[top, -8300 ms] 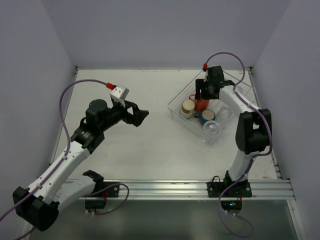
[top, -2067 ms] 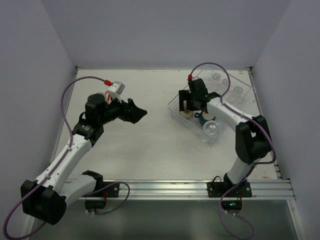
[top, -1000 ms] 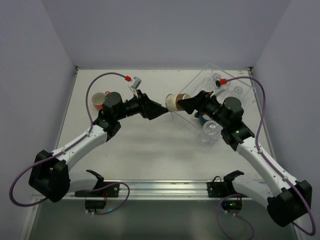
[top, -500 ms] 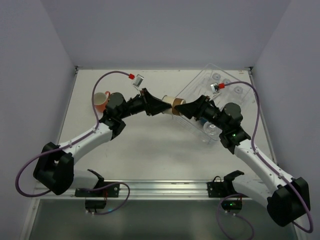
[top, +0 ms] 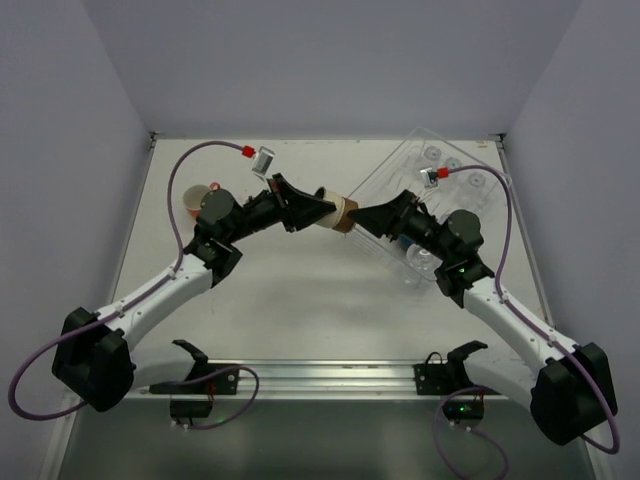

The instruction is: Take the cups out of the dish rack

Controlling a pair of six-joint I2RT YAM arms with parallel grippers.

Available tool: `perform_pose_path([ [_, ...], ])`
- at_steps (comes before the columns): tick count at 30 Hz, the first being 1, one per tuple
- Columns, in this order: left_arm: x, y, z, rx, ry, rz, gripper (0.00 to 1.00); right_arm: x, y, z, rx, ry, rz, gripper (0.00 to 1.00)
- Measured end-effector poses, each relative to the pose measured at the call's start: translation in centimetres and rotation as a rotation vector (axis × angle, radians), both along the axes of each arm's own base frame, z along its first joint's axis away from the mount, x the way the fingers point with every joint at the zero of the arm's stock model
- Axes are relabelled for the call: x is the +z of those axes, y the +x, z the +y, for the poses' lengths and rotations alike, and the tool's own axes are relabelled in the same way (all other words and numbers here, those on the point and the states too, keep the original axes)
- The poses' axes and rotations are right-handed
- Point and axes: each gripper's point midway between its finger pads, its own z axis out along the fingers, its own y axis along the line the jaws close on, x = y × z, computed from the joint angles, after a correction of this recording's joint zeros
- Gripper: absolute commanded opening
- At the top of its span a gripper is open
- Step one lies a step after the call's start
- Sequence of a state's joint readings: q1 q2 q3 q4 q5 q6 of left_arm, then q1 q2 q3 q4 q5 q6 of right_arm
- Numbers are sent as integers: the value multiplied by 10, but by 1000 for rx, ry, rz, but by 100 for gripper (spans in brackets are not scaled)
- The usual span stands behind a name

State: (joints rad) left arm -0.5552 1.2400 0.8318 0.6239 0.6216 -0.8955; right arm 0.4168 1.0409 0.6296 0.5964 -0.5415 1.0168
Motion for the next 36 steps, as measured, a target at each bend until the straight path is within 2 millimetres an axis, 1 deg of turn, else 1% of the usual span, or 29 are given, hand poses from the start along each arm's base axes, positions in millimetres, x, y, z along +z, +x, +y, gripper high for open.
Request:
perform_pose_path([
  [3,8,1,7,52,6,-42,0,-6,2,-2,-7,-4,19,95],
  [5,12,2,10,73,10,-65,0,-6,2,-3,-9,-3,23,99],
  [6,12,3,11,81,13,-70,0,-6,3,-3,-10,-1,24,99],
  [10,6,10,13,125,46,-68,0,-6,3,-4,-14,0,27,99],
  [14,0,26,19,207,123,-54,0,-7,6,-7,-23,1,30,99],
  [16,2,45,25,297,211,-47,0,-8,7,-9,-32,-4,31,99],
  [17,6,57,30,350,258,-49,0,-11,7,-11,-39,-16,38,99],
  [20,19,102,49,540,433,-63,0,-22,8,-17,-75,-73,50,99],
  [22,16,127,62,644,550,-63,0,-32,8,-22,-109,-121,57,99],
  [23,7,138,70,690,622,-52,0,-36,9,-25,-127,-144,59,99],
  [25,-26,157,86,760,782,-9,0,-45,9,-31,-154,-192,63,99],
  [27,-71,168,100,788,947,49,0,-52,8,-36,-178,-232,67,99],
  [29,-119,173,114,776,1100,118,0,-57,8,-40,-195,-262,69,99],
  [31,-157,176,127,753,1206,183,0,-63,6,-44,-210,-290,68,99],
  [33,-184,182,145,752,1265,247,0,-71,4,-49,-226,-315,69,99],
  [36,-209,192,174,780,1308,322,0,-84,1,-52,-231,-345,82,99],
])
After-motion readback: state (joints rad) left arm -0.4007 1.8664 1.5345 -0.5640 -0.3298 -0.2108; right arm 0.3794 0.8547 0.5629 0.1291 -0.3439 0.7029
